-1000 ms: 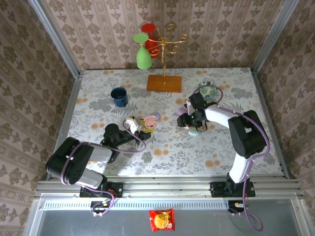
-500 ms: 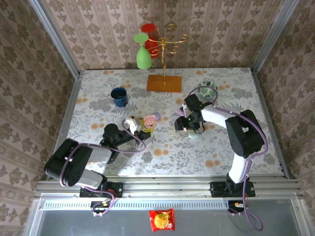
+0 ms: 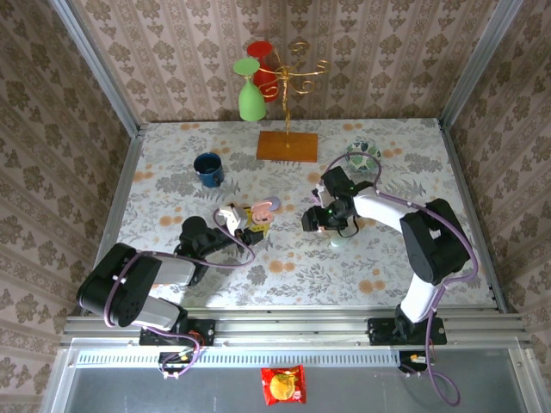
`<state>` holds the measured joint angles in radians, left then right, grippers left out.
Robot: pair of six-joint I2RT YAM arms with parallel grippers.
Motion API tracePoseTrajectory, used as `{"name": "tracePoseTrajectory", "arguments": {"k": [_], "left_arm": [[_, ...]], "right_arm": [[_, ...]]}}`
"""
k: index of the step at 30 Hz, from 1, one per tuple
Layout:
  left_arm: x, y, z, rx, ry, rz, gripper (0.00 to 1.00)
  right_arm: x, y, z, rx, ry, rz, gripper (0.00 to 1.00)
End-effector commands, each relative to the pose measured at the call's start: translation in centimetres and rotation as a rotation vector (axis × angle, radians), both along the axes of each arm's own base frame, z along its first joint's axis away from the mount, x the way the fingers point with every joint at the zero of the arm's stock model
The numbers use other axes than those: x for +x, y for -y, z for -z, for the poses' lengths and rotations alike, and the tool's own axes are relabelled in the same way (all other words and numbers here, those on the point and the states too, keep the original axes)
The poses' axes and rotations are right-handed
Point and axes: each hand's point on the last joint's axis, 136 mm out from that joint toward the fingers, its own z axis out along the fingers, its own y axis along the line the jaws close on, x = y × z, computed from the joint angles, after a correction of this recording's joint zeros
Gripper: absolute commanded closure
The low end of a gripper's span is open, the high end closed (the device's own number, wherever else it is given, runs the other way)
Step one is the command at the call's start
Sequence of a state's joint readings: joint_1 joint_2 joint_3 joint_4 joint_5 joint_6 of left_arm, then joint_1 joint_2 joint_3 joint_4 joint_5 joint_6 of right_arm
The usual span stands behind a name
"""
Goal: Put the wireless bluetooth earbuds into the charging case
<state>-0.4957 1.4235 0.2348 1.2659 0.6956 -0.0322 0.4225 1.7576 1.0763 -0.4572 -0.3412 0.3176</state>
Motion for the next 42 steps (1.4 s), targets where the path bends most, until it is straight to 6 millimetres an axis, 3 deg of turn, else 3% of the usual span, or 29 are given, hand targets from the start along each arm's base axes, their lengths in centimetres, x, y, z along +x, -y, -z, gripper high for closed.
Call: {"name": "tracePoseTrajectory", "arguments": {"k": [1,9,14,26,33,42], "left_arm": [[-0.5,0.0,-1.1,-0.021,0.044,0.022,0.59],[-0.9,0.2,-0.9,-0.018,0.038,0.035,0.59],[-0.8,0.2,-1.1,-0.02,0.043,0.034,0.59],[-0.8,0.3,-0.9,-0.019,0.034,0.042,0.59],[-0.9,0.4,-0.8,-0.017,0.032,0.046,0.59],[-0.8,0.4,-0.6,-0.014,0.028,0.045,0.59]], "right_arm": [[0.8,0.6,-0.5,-0.012,0.017,-0.026,0.34],[3.5,0.4,0.5,0.022,0.002,-0.056,0.36],[3.0,0.2,1.5,0.045,-0.051,-0.071,0.37],[-0.3,0.6,1.8,0.087,-0.092,-0.058,0.44],[-0.6,0.3,2.2,0.111,-0.099,-0.05,0.49],[-0.3,0.2,3.0,0.117,-0.113,-0.03,0.64]]}}
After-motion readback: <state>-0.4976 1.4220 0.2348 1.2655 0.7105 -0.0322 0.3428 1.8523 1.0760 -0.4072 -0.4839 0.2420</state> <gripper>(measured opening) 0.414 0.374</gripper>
